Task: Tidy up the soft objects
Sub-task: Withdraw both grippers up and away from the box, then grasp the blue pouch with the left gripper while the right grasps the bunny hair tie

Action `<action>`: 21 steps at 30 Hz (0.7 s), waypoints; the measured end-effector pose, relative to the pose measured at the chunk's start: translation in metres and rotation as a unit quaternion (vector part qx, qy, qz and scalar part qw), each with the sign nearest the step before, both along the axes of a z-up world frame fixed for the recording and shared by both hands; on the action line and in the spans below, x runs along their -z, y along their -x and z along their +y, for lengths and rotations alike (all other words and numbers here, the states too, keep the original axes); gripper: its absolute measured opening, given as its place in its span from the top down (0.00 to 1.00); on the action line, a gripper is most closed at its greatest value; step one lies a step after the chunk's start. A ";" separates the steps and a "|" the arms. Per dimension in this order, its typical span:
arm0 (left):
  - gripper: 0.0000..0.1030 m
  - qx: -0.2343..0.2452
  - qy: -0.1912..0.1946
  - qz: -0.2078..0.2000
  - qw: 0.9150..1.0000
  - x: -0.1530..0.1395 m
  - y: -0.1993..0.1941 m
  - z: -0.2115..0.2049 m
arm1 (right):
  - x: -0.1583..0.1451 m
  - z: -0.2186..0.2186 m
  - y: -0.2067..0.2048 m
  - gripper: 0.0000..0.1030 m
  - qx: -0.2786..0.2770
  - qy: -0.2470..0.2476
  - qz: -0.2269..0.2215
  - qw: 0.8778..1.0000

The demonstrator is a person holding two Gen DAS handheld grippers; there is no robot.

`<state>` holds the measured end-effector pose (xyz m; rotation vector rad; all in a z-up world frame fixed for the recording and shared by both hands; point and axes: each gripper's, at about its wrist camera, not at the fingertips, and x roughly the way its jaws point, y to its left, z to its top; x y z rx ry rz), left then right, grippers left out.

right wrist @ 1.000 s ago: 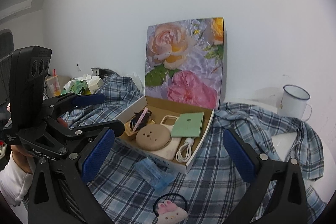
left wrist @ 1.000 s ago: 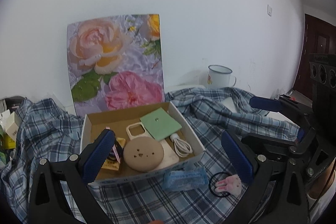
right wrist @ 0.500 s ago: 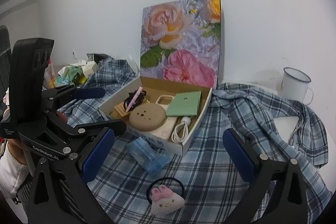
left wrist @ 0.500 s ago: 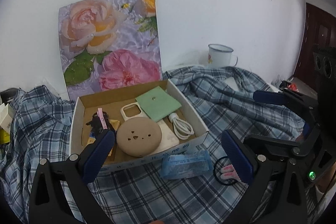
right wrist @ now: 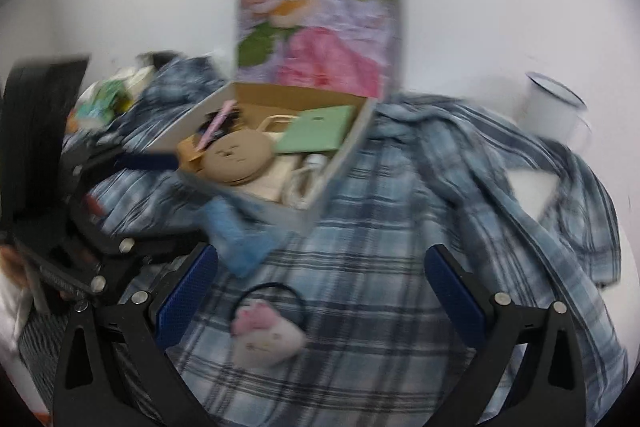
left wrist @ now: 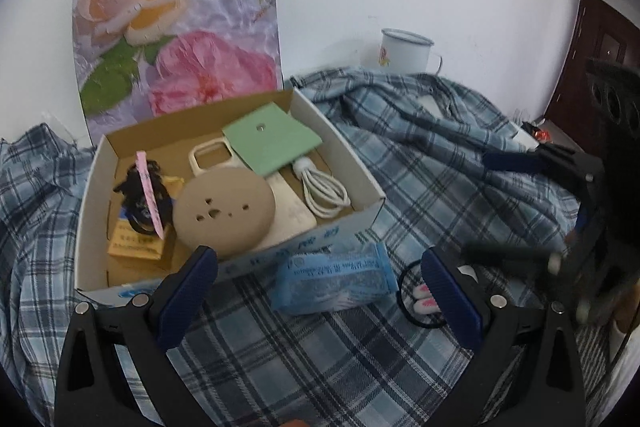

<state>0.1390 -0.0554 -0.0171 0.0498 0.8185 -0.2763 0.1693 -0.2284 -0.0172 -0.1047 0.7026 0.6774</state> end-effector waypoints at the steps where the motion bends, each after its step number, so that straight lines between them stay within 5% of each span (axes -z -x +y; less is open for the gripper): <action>1: 0.00 0.001 -0.003 0.006 1.000 0.004 -0.002 -0.002 | 0.000 -0.006 -0.003 0.00 0.010 -0.010 0.005 1.000; 6: 0.00 -0.010 -0.015 0.039 0.999 0.021 -0.011 -0.008 | 0.002 -0.014 -0.008 0.00 0.025 -0.022 0.016 0.999; 14: 0.00 -0.003 -0.015 0.060 0.998 0.034 -0.016 -0.015 | 0.019 0.003 -0.002 0.00 -0.042 0.023 0.052 0.998; 18: 0.17 -0.005 -0.021 0.065 0.998 0.039 -0.017 -0.014 | 0.023 -0.003 -0.002 0.00 -0.040 0.027 0.056 0.997; 21: 0.18 -0.004 -0.009 0.068 0.998 0.040 -0.019 -0.013 | 0.021 -0.004 0.002 0.00 -0.055 0.020 0.056 0.997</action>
